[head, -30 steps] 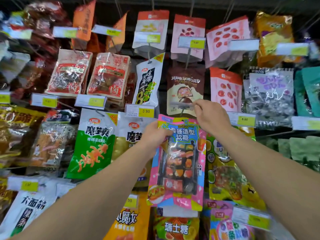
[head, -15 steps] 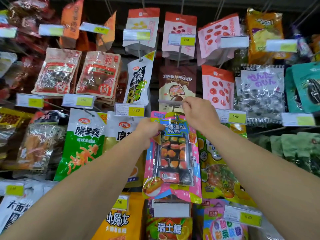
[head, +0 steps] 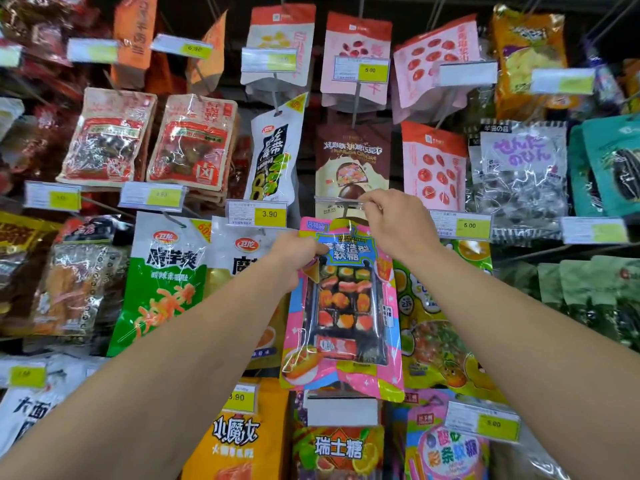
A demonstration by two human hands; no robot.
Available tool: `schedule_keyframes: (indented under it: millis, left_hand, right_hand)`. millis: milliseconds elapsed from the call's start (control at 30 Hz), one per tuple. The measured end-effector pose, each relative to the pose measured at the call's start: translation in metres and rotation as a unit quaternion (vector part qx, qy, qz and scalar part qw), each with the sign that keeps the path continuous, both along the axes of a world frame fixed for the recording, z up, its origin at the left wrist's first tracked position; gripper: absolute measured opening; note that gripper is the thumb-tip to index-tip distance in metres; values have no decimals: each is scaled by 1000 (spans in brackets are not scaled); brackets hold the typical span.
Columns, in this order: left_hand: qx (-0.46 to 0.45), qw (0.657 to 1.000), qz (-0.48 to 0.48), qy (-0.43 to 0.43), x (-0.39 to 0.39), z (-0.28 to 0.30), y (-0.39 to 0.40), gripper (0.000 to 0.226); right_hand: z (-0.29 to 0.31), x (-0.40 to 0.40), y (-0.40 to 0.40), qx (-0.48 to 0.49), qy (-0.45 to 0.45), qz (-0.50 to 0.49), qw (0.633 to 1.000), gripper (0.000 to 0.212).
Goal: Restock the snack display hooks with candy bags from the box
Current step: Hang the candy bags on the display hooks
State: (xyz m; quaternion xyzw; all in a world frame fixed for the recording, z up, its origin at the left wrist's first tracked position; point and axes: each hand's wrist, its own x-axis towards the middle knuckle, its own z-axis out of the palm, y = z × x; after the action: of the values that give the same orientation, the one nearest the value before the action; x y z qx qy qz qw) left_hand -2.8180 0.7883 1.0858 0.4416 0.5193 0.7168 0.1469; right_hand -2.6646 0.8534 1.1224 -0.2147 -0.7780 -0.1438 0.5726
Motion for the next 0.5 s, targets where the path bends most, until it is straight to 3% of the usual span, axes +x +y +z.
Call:
schedule_keyframes:
  millis: [233,500]
  left_hand:
    - [47,998,32,-6,-4,-10,7,15]
    - [11,999,30,-23,-1,-12,17,12]
  right_hand:
    - [-2,2,0,3,4,6,1000,30]
    - [-8,5,-6,-9,-4,1,1000,35]
